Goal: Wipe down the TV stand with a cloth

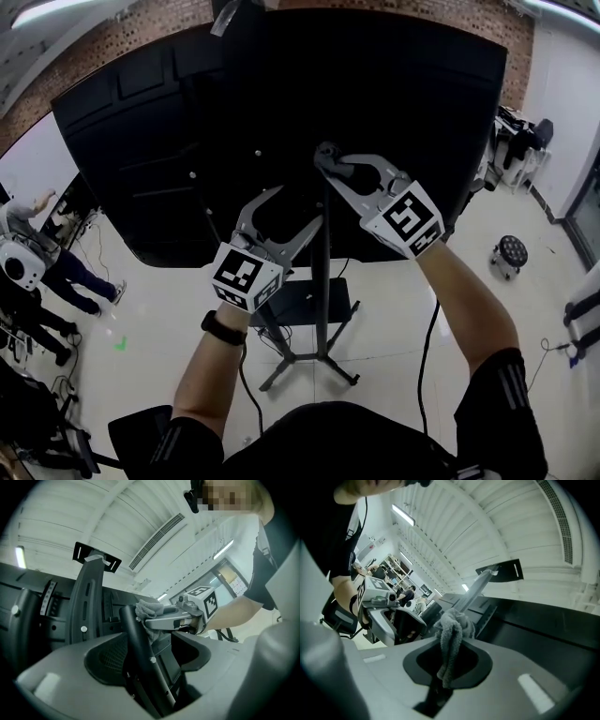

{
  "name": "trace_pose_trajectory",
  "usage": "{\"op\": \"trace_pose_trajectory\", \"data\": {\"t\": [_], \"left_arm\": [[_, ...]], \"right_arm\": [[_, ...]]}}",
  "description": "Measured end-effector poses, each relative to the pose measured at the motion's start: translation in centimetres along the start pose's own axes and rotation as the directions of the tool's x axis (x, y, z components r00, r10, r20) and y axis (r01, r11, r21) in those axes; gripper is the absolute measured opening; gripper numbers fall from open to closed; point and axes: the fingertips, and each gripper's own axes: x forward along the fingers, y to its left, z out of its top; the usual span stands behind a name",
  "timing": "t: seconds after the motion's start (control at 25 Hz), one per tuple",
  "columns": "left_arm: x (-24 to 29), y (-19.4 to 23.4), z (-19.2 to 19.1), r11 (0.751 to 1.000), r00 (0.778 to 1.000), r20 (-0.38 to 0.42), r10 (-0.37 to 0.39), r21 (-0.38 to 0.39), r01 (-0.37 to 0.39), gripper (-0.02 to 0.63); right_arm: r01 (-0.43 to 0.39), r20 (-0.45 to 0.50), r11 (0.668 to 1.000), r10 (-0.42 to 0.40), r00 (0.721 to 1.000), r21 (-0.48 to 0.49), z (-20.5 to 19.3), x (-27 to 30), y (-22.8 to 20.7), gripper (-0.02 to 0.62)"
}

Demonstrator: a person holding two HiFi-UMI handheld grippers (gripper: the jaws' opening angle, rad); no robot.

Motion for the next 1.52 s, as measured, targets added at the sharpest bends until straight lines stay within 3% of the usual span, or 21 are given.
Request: {"op": "trace_pose_trajectory", "data": {"t": [0.4, 0.68, 0.96, 1.52], "left_arm": [[-0.3, -0.8, -2.1, 0.999, 0.998, -0.032, 0.046, -0.022, -0.047, 0.316], [-1.0, -1.5, -3.2, 0.998, 0.997, -0.054, 0.052, -0.026, -0.054, 0.316], [-1.6, -2.4, -4.8, 0.998, 0.995, -0.083, 0.047, -0.048, -0.052, 0.316], [-3.2, -3.7, -9.0, 0.994, 0.987, -0.159, 0.033, -0.096, -0.049, 0.316]], "right_arm": [[-0.089, -0.054, 0.99, 0.084, 0.995, -0.106, -2.8, 0.6, 4.4, 0.028], [-0.116, -0.053, 0.992, 0.113, 0.992, -0.054, -3.9, 0.7, 5.8, 0.028], [-0.09, -0.047, 0.996, 0.09, 0.995, 0.002, -5.3, 0.0, 6.0, 0.028], [-0.137, -0.129, 0.99, 0.135, 0.982, -0.008, -9.6, 0.1, 10.1, 0.028]]}}
